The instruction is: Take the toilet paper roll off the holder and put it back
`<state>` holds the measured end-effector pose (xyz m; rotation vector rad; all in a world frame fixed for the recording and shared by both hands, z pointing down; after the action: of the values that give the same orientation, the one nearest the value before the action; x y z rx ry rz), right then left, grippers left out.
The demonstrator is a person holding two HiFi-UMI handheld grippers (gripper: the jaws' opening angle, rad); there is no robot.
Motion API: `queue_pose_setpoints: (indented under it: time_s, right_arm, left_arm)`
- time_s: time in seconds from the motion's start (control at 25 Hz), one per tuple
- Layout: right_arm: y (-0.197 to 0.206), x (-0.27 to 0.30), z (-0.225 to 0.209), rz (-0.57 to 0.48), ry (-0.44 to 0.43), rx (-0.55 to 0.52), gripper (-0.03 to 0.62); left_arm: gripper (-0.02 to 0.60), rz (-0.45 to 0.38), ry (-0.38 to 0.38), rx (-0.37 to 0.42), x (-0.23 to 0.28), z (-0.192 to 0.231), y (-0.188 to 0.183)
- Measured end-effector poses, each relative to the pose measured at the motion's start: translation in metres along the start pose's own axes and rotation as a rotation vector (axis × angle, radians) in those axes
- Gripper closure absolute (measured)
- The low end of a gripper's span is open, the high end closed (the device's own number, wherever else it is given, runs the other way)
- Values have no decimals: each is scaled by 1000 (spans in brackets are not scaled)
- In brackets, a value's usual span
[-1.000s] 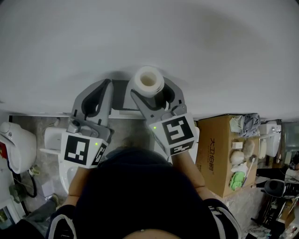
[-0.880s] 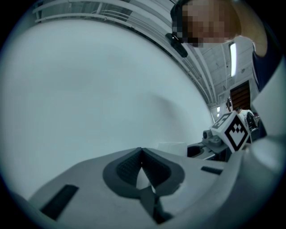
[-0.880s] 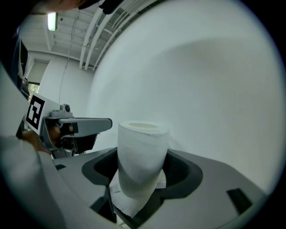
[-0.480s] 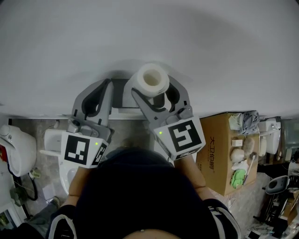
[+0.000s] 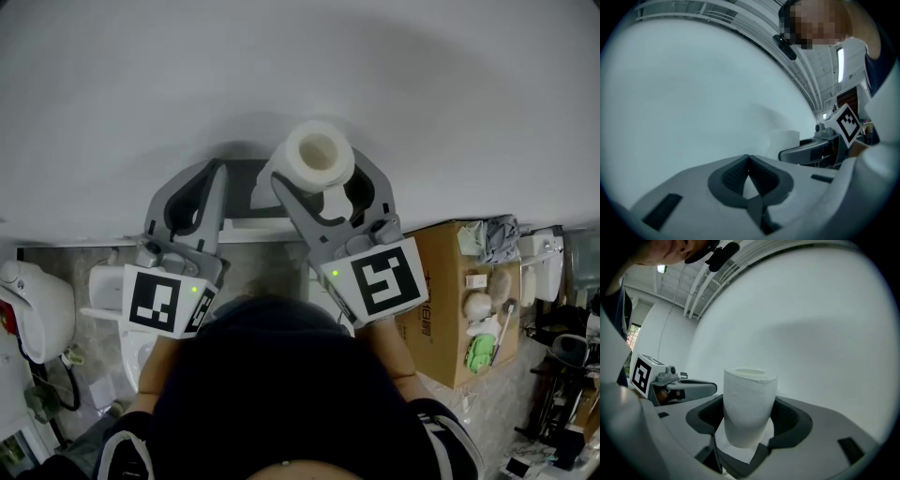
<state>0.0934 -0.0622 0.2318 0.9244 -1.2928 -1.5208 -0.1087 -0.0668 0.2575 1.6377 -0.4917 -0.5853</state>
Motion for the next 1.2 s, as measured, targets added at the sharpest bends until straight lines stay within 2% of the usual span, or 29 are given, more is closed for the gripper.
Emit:
queue_pose_setpoints:
  time_s: [0.32,0.48,0.76,1.2]
  right_arm:
    - [-1,-15,-33,-22,42,8,284]
    - [-6,-14,-28,-29,70,3,284]
    - [-14,-29,-49,-58,111,10,284]
    - [-26,-43,-53,-84,187,3,284]
  left_arm:
    - [580,4,22,-1,24,-14,2]
    - [580,-1,30,-1,17,-4,1]
    - [580,2,50,-1,31,-11,1]
    - [580,-6,79,-5,28,-8,-1]
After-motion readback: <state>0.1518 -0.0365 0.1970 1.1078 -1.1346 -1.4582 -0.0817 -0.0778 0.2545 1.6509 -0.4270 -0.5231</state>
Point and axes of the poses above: the fingertips, and each gripper's own axes: x forward along the fingers, z to its left, y out of its underside, the point moved 10 cm from there along -x, backward along the fingers, and after that the axes turned 15 degrees about y, right-handed, at the moved point
